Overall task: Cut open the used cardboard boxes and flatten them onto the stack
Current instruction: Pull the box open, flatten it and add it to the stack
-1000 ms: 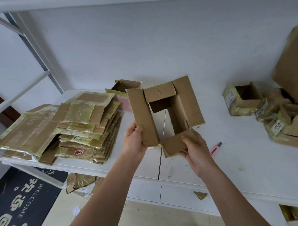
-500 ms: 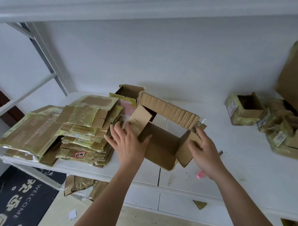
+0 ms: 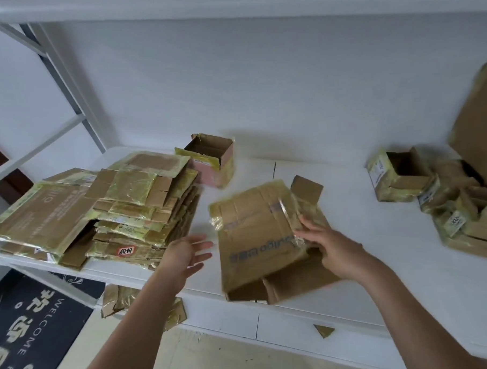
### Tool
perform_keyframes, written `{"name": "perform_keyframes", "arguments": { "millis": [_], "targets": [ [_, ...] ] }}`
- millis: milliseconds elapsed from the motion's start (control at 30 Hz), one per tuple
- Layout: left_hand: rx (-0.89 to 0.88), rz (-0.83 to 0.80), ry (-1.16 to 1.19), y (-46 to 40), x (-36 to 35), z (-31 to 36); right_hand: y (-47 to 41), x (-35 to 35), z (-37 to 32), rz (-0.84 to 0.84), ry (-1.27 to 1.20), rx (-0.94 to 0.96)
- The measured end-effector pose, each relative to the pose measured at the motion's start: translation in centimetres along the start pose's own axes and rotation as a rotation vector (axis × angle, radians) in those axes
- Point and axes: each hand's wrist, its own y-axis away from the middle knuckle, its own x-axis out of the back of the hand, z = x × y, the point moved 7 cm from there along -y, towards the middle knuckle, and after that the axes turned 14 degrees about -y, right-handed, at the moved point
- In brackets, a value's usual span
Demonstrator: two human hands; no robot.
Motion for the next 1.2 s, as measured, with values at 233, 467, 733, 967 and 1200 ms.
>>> {"name": "perform_keyframes", "arguments": {
  "millis": [233,467,733,967,1200],
  "targets": [
    [-0.532,0.114,-1.049,-0.1,-5.4,1.9,-1.5,-5.3,2.8,-0.15,-0.175,-0.111],
    [-0.325,0.025,-1.391,-2.5,-7.9,-1.3,-4.4,-5.0,1.5,0.099,0.114,-0.044],
    [-0.293,0.007,-1.356,-2.9,-7.9,-2.2,-7.9,-10.2,4.4,0.006,0.312,-0.061],
    [-0.453,0.225,-1.52,-3.5,-8.9,1.1,-8.2,-10.7,4.4,0.084,0.415,-0.066],
    [-0.556,0.251,-1.418,-6.6,-9.3,-3.6,-7.7,-10.9,4.5,0.129,0.418,-0.061]
  ]
}}
